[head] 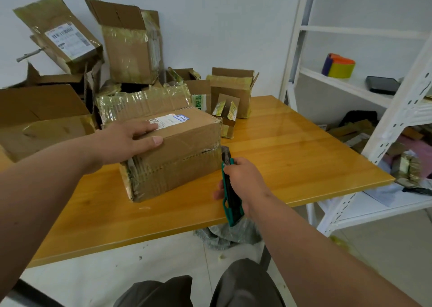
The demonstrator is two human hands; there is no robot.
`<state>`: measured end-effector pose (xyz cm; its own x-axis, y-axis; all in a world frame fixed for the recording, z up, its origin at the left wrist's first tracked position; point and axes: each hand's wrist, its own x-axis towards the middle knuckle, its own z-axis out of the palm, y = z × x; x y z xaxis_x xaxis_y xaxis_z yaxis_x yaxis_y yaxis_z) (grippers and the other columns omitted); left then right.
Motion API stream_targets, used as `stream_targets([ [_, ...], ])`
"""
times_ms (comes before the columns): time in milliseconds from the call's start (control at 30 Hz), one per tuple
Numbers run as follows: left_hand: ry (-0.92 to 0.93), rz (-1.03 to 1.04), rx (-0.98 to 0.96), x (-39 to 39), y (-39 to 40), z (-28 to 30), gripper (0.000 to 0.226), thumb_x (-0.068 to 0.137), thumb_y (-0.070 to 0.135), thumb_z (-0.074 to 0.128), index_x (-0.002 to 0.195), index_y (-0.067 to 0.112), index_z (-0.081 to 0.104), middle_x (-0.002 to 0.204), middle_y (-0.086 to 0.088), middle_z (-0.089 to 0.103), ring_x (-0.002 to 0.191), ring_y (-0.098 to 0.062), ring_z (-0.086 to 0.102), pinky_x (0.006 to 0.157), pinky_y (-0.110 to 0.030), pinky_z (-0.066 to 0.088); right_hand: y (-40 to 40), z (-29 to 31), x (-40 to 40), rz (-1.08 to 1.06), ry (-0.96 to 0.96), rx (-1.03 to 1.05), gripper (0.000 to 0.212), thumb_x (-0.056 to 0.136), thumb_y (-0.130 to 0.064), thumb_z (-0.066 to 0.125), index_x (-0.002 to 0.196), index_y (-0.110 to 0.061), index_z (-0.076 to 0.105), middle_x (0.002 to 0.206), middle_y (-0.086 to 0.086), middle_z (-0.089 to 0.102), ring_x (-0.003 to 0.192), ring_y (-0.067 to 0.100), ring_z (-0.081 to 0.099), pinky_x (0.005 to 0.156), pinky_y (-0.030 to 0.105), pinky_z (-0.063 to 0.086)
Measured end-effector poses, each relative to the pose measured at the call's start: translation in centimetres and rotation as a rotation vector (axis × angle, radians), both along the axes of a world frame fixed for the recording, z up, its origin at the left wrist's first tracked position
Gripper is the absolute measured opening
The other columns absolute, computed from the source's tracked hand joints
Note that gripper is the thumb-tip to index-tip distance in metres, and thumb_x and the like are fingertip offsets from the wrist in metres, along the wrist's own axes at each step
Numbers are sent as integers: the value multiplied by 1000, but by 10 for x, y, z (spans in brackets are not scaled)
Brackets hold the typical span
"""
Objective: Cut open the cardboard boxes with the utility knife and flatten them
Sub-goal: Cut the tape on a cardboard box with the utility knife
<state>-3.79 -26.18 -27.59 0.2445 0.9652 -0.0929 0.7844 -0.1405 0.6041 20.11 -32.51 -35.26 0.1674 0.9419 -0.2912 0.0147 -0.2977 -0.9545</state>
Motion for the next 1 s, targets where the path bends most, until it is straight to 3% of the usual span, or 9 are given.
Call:
stream_targets([
  [133, -21, 3, 13, 6, 1, 0, 80, 70, 67, 52, 144, 38, 42, 157, 9, 27, 139, -22, 30, 113, -44, 31, 4, 2, -4, -6, 24, -15, 19, 104, -13, 37, 118, -16, 49, 76, 15, 59, 50, 29, 62, 53, 32, 46],
  [267, -10, -3, 45, 10, 0, -2, 76, 77, 64, 50, 146, 35, 40, 157, 7, 27, 140, -22, 29, 115, -46, 28, 4, 8, -18, -39, 106, -4, 18, 104, -9, 38, 119, -11, 46, 71, 16, 57, 46, 29, 59, 46, 31, 50],
  [400, -8, -16, 76, 11, 3, -5, 64, 89, 56, 51, 147, 32, 39, 156, 6, 29, 138, -22, 31, 114, -45, 30, 8, 6, -37, -100, 183, 6, 19, 105, -10, 39, 123, -12, 45, 72, 15, 59, 44, 26, 60, 54, 38, 55],
  [533, 10, -31, 103, 13, 2, -5, 61, 92, 52, 49, 147, 28, 39, 154, 4, 32, 135, -20, 33, 110, -40, 33, 7, 6, -54, -117, 225, -8, 20, 105, -12, 40, 125, -14, 43, 84, 19, 62, 51, 27, 62, 44, 28, 52],
  [733, 31, -33, 113, 13, 3, -8, 62, 91, 55, 50, 147, 29, 39, 155, 5, 30, 139, -20, 29, 114, -42, 29, -3, 7, -88, 39, 243, -33, 11, 102, -9, 42, 110, -9, 50, 80, 18, 61, 59, 30, 62, 50, 33, 56],
  [800, -14, -43, 76, 8, 4, -7, 64, 90, 54, 55, 148, 31, 38, 156, 6, 29, 138, -19, 30, 113, -40, 30, -6, 6, -89, 62, 237, -37, 12, 103, -10, 42, 111, -10, 50, 82, 18, 61, 58, 28, 62, 44, 27, 52],
  [900, -175, -68, -113, -8, 4, 0, 95, 59, 64, 80, 141, 34, 44, 143, 4, 44, 124, -19, 46, 104, -37, 39, -9, 8, -73, 122, 135, -31, 15, 104, -13, 42, 116, -10, 50, 75, 16, 61, 49, 24, 59, 40, 23, 47],
  [967, -231, -87, -157, -20, 5, 5, 119, 22, 72, 84, 131, 33, 51, 129, 6, 53, 114, -16, 52, 91, -31, 43, -11, 10, -65, 141, 95, -23, 13, 104, -13, 42, 113, -11, 51, 72, 16, 61, 47, 23, 58, 39, 22, 46],
  [1000, -233, -102, -156, -23, 5, 6, 121, 18, 74, 83, 127, 34, 53, 127, 7, 53, 113, -14, 52, 88, -28, 42, -12, 12, -64, 145, 92, -19, 13, 104, -13, 41, 113, -11, 51, 72, 16, 61, 46, 23, 57, 39, 21, 45],
])
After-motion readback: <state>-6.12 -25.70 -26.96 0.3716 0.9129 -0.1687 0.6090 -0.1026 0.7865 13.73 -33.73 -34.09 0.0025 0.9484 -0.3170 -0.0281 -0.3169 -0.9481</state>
